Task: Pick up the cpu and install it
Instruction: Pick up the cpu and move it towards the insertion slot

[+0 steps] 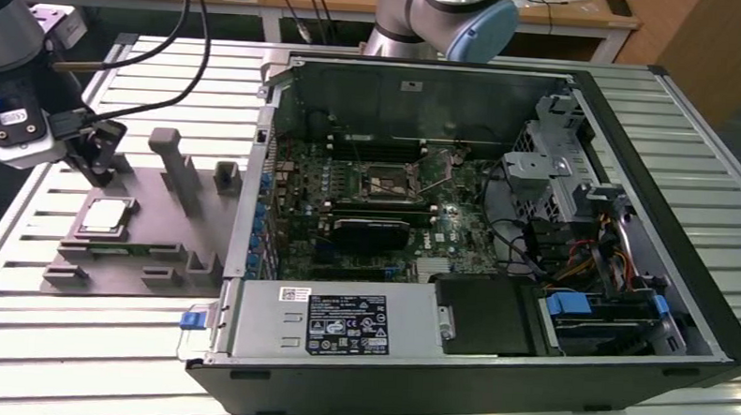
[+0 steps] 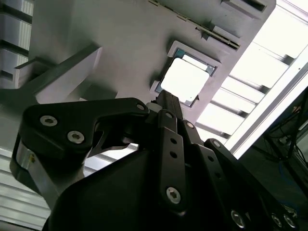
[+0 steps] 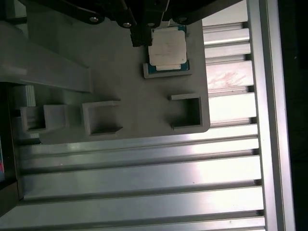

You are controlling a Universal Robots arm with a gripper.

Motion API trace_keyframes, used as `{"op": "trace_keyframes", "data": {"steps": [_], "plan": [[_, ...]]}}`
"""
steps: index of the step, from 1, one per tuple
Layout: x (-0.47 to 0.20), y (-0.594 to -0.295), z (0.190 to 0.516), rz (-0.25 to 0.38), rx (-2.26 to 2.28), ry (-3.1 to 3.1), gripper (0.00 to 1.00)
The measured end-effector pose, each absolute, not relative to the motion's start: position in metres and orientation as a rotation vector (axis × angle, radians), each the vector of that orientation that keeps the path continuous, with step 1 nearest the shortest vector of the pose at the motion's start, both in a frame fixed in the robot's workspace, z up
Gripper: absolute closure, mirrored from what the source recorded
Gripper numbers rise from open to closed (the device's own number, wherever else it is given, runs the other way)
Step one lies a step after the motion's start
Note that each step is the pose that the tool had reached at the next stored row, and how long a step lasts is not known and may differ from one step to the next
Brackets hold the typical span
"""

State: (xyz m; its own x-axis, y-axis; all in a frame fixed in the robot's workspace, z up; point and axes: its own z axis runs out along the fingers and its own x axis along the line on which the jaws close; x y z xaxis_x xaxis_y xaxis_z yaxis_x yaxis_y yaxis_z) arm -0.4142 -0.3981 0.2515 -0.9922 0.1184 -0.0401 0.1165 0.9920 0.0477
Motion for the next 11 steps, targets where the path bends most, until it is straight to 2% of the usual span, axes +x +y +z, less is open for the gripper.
{"op": "trace_keyframes", "data": {"steps": [11], "plan": [[-0.418,-0.398,0.236,0.06,0.182,3.092,0.89]]}}
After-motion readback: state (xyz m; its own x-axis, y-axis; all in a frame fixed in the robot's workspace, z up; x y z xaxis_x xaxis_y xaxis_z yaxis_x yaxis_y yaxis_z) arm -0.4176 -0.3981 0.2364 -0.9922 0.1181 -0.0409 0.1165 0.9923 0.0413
